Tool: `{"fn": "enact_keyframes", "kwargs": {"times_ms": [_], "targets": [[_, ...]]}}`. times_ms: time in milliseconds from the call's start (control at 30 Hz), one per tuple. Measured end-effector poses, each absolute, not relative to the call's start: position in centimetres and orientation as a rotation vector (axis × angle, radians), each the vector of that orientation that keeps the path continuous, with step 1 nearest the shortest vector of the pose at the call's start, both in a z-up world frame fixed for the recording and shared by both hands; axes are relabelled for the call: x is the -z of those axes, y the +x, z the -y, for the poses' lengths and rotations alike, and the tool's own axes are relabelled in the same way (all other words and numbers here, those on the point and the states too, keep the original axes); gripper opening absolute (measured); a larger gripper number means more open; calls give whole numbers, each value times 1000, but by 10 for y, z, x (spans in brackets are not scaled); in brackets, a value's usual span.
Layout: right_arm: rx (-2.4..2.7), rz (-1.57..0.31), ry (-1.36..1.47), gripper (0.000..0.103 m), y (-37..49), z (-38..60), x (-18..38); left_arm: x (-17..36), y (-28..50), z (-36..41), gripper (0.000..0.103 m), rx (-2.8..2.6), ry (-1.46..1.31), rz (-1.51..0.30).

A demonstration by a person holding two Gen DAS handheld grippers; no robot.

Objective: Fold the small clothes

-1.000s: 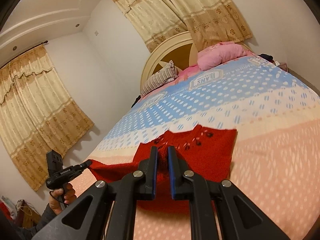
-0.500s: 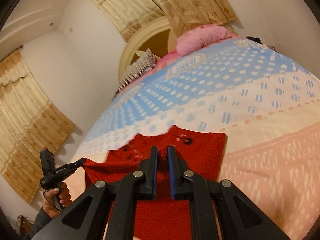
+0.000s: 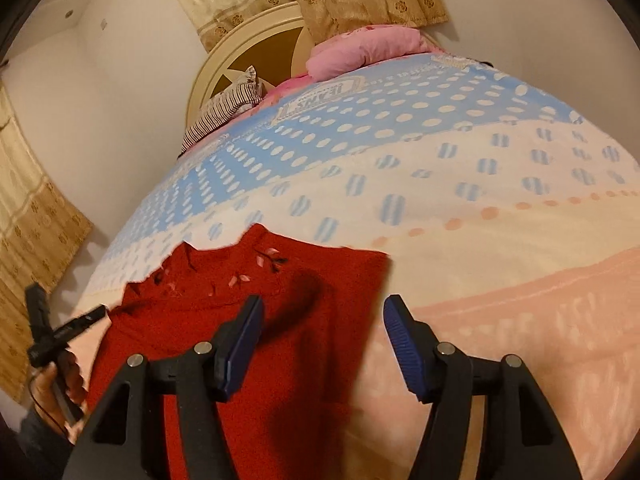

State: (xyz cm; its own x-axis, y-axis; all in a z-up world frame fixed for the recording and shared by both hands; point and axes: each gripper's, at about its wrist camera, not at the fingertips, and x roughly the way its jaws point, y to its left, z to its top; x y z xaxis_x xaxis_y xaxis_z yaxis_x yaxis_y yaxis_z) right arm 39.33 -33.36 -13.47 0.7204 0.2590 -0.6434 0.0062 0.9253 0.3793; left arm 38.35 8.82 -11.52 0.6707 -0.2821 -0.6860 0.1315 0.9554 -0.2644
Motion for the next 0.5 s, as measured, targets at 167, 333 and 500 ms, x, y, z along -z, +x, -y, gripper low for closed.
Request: {"fn": "enact_keyframes", "kwargs": {"times_ms": [167,333,500], "targets": [[-173,-806,228,63,391,320,137,123,377,-69,54,273,-50,-821],[-194,-811,135,63,400,300,131,122,388,-54,53,296,-23,-804],[-189,-840,175,63,419,303,137,125,409,-44,42,318,-13,-823]]}}
